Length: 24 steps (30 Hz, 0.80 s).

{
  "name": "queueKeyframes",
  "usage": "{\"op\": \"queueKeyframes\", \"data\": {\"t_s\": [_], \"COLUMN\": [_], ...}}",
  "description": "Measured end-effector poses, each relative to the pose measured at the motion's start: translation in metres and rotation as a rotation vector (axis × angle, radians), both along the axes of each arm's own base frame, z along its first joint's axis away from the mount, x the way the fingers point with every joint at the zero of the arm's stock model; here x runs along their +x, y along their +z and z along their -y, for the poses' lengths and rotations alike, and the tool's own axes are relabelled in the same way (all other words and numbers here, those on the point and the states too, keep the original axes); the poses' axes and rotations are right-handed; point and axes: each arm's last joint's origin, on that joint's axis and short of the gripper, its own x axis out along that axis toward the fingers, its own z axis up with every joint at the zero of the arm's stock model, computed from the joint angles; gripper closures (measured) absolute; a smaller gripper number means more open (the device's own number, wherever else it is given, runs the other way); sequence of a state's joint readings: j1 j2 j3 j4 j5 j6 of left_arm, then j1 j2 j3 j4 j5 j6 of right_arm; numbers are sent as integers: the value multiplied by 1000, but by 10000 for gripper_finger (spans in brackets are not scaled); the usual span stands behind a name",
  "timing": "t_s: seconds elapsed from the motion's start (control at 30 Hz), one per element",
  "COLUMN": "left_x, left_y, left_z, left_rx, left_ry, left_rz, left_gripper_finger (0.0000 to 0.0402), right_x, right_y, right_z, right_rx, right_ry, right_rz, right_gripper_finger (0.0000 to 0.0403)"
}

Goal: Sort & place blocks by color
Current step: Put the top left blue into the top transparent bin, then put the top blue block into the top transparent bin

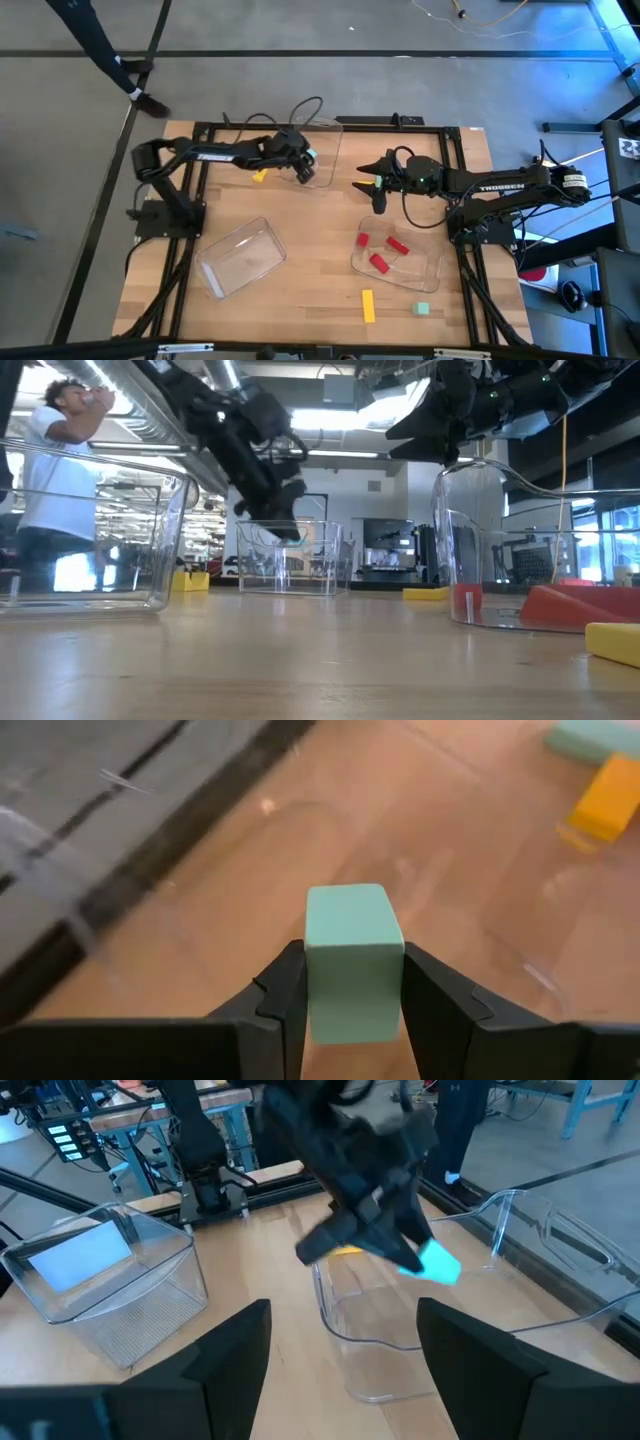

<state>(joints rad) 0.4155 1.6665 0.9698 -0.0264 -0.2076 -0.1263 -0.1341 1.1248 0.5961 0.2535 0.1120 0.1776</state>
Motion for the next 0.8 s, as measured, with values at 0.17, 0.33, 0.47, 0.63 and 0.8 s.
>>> {"op": "queueKeyframes", "data": {"t_s": [0.17, 0.33, 0.47, 0.63, 0.8], "left_x": [11, 13, 13, 12, 10], "left_y": [-16, -20, -20, -20, -14], "left_z": [-6, -7, -7, -7, -6], "left_rx": [-61, -69, -61, -56, -52], "left_ry": [-11, -12, -24, -27, -32], "left_rz": [-12, -19, -28, -33, -54], "left_gripper_finger": [283, 283, 254, 219, 210], "right_x": [0, 0, 0, 0, 0], "right_y": [0, 0, 0, 0, 0], "right_z": [0, 0, 0, 0, 0], "right_rx": [1, 1, 3, 3, 2], "right_ry": [-1, 0, -1, -1, 0], "right_rz": [-2, -2, -2, -2, -2], "right_gripper_finger": [150, 150, 150, 150, 150]}}
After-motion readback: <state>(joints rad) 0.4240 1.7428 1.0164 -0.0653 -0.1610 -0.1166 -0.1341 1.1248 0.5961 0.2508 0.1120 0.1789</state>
